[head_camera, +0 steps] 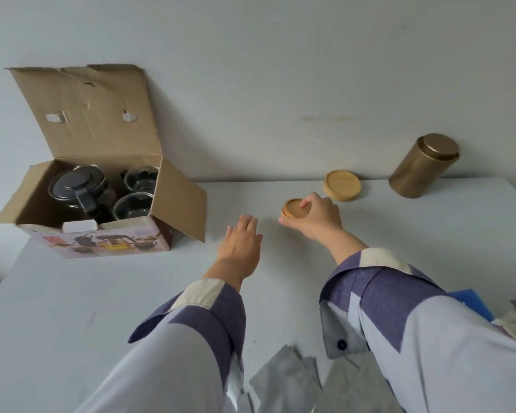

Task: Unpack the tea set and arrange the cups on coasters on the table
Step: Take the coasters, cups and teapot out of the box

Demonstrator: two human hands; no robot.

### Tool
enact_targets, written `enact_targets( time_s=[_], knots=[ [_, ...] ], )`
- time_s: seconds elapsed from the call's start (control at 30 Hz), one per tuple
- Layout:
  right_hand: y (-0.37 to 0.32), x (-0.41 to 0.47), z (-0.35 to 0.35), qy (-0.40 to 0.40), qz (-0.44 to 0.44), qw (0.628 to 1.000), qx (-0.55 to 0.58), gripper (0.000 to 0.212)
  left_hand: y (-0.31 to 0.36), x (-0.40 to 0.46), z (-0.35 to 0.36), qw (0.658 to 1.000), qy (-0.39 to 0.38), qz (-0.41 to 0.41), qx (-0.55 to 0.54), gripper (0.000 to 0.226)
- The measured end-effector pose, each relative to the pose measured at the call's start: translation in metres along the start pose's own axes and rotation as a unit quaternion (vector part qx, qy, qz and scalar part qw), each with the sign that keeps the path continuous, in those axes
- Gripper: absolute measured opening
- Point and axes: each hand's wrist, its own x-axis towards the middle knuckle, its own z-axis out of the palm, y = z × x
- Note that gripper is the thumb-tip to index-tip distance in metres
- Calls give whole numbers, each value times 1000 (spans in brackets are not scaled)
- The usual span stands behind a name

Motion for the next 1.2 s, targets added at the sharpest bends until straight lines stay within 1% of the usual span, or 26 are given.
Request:
enact_targets(
  time_s=[0.1, 0.2, 0.27, 0.37, 0.47, 0.53, 0.67, 0.77, 0.83, 0.9, 0.93, 1.0, 1.07, 1.2],
  knots=[
    [12, 25, 14, 37, -41, 998, -17, 62, -4, 5, 28, 1000, 26, -5, 5, 50],
    [20, 48, 26, 79, -72, 994, -29, 59, -12, 1, 50, 995, 92, 13, 35, 51],
    [21, 61, 34, 95, -90, 991, -32, 58, -15, -1, 54, 990, 136, 20, 28, 49],
    [21, 78, 46, 127, -115, 984, -46, 57, -15, 1, 54, 984, 175, 25, 12, 44],
    [20, 90, 53, 170, -127, 975, -66, 56, -14, 1, 53, 981, 191, 23, 1, 43],
    [20, 96, 54, 185, -128, 972, -71, 58, -14, 1, 53, 981, 194, 20, -1, 42],
    [16, 102, 53, 178, -129, 973, -65, 58, -13, 1, 52, 981, 194, 19, -5, 41],
    [16, 97, 50, 137, -118, 981, -73, 63, -12, 0, 51, 981, 195, 16, -6, 41],
    [19, 87, 47, 111, -102, 986, -72, 74, -11, 0, 50, 980, 196, 17, -7, 40],
    [24, 72, 45, 117, -95, 987, -60, 83, -10, 0, 50, 980, 198, 14, -8, 40],
    [27, 64, 46, 128, -85, 987, -52, 84, -9, -1, 50, 980, 198, 13, -9, 40],
    [30, 51, 50, 160, -43, 985, -36, 79, -9, -2, 49, 980, 196, 12, -10, 41],
    [31, 47, 54, 190, -2, 981, -41, 69, -9, -3, 50, 981, 194, 11, -13, 41],
    [25, 56, 56, 213, 32, 976, -22, 55, -11, -2, 52, 982, 189, 13, -18, 41]
  ],
)
